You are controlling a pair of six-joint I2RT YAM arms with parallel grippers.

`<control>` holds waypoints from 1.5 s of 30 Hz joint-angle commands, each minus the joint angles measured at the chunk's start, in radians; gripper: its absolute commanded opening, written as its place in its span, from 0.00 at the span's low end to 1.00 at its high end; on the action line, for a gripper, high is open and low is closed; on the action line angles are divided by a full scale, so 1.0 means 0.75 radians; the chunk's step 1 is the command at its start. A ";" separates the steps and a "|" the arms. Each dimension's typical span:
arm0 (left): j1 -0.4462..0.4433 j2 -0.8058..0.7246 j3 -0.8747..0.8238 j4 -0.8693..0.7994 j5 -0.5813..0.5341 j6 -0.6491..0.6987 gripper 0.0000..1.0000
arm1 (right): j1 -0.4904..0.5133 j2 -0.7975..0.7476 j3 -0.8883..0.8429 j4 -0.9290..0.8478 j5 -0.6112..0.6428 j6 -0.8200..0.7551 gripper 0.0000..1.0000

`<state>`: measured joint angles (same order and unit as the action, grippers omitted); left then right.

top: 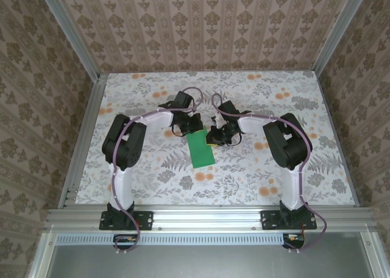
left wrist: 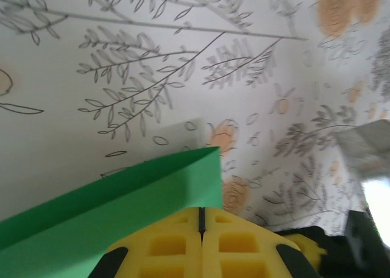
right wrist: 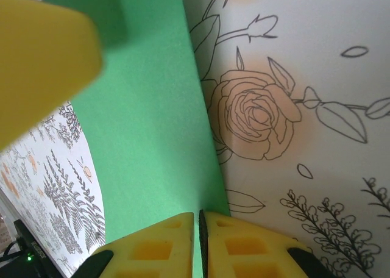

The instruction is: Fold a paper plane with a square sheet of paper (pick it up from the middle)

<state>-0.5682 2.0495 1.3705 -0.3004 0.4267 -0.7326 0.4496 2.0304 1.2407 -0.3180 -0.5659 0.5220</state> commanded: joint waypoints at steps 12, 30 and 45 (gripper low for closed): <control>-0.003 0.073 0.025 -0.079 -0.042 0.020 0.00 | 0.006 0.027 0.004 -0.086 -0.012 -0.051 0.13; -0.008 0.074 -0.100 -0.052 -0.106 -0.012 0.00 | 0.041 0.000 0.055 -0.139 -0.047 -0.064 0.14; -0.002 0.083 -0.113 -0.051 -0.154 -0.042 0.00 | 0.041 -0.146 -0.214 -0.186 -0.035 -0.088 0.14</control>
<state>-0.5690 2.0708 1.3346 -0.2615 0.4141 -0.7441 0.4759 1.9556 1.1324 -0.3672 -0.6079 0.4702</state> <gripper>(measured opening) 0.050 0.136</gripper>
